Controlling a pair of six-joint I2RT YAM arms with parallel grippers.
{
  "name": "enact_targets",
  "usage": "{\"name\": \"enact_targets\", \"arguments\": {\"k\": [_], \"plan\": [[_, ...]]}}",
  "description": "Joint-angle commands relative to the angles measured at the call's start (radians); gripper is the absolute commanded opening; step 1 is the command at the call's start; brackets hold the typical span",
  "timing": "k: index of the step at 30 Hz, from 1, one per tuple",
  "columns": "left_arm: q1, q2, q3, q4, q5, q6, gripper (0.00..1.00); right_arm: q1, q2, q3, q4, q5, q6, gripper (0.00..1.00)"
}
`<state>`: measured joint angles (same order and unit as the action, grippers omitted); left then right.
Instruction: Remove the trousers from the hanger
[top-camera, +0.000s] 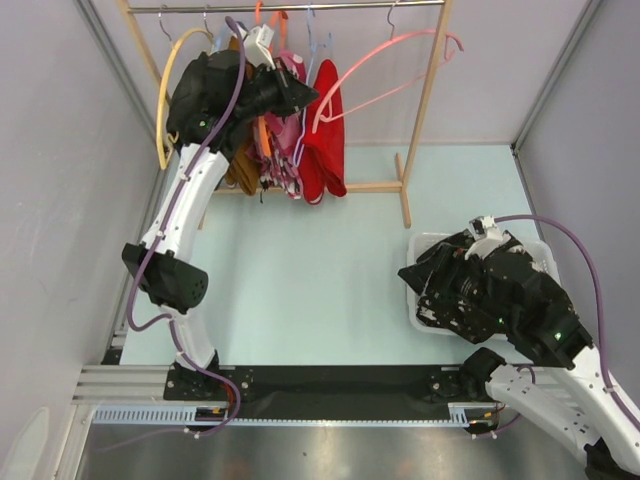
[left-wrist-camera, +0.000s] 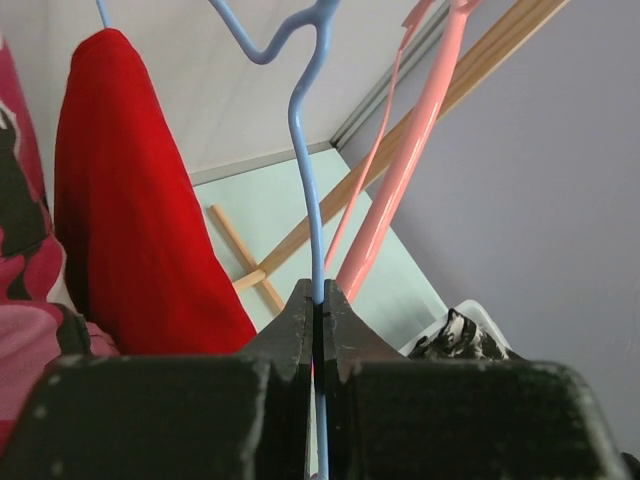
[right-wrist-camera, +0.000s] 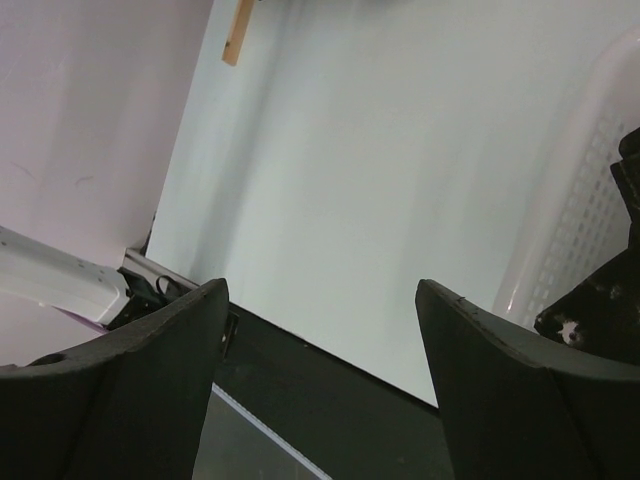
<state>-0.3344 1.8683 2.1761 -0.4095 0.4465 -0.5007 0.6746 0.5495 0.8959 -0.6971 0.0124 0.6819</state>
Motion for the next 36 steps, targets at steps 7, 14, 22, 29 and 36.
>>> {"name": "enact_targets", "arguments": {"k": [7, 14, 22, 29, 36], "plan": [[0.0, -0.13, 0.065, 0.152, 0.007, -0.018, 0.0, 0.04, 0.033, 0.017, 0.044, 0.061, 0.005, 0.82], [0.0, -0.244, -0.18, 0.435, -0.015, -0.007, 0.0, 0.045, 0.076, 0.074, 0.039, 0.083, -0.024, 0.82], [0.0, -0.359, -0.536, 0.94, -0.031, -0.042, 0.0, 0.048, 0.09, 0.069, 0.03, 0.095, -0.031, 0.83], [0.0, -0.33, -0.595, 1.127, -0.014, -0.035, 0.0, 0.048, 0.096, 0.081, 0.021, 0.118, -0.047, 0.84], [0.0, -0.267, -0.581, 1.302, -0.034, -0.039, 0.0, 0.048, 0.138, 0.106, 0.004, 0.126, -0.065, 0.84]]}}
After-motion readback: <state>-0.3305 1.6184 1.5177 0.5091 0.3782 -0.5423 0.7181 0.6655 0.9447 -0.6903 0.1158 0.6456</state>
